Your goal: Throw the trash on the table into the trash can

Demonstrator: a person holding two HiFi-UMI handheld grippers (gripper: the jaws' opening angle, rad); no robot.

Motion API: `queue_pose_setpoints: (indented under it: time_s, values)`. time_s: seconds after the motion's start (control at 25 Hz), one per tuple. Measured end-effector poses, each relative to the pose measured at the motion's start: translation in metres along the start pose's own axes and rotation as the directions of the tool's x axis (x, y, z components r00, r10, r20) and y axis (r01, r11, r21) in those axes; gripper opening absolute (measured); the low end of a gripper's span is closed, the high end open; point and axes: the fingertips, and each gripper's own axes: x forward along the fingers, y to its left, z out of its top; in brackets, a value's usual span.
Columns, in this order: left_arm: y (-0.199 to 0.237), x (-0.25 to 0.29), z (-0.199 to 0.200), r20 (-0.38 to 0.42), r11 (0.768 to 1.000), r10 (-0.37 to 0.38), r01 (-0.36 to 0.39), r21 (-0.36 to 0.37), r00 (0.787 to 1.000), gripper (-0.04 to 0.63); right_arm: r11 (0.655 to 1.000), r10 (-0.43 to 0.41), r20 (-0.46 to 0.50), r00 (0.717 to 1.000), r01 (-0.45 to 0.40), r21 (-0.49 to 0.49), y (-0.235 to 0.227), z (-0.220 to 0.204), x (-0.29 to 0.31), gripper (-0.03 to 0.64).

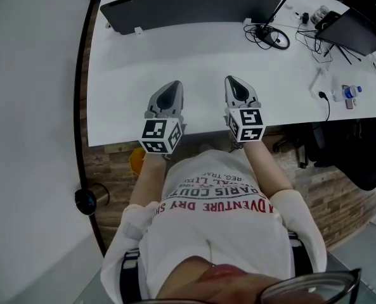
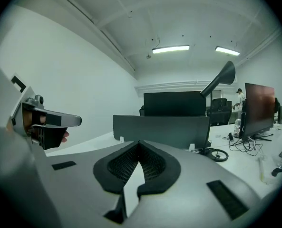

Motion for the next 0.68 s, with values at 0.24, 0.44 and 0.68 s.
queue_pose_setpoints:
  time_s: [0.24,0.44,0.68]
  values:
    - [0.005,0.003,-0.003,-0.005,1.0,0.015,-0.015,0.003,1.0,0.025,1.0,0.004,-0.013,1.0,-0.004,0.026,-0.001,-0.005,0.006,0.025]
    - [0.009,0.003,-0.006,-0.01,1.0,0.023,-0.023,-0.003,1.0,0.025,1.0,0.002,-0.02,1.0,-0.002,0.028,-0.001,-0.006,0.012,0.025]
    - [0.016,0.002,-0.003,-0.004,1.0,0.029,-0.029,-0.002,1.0,0.025,0.998,0.003,-0.025,1.0,-0.001,0.057,0.003,-0.008,0.018,0.025]
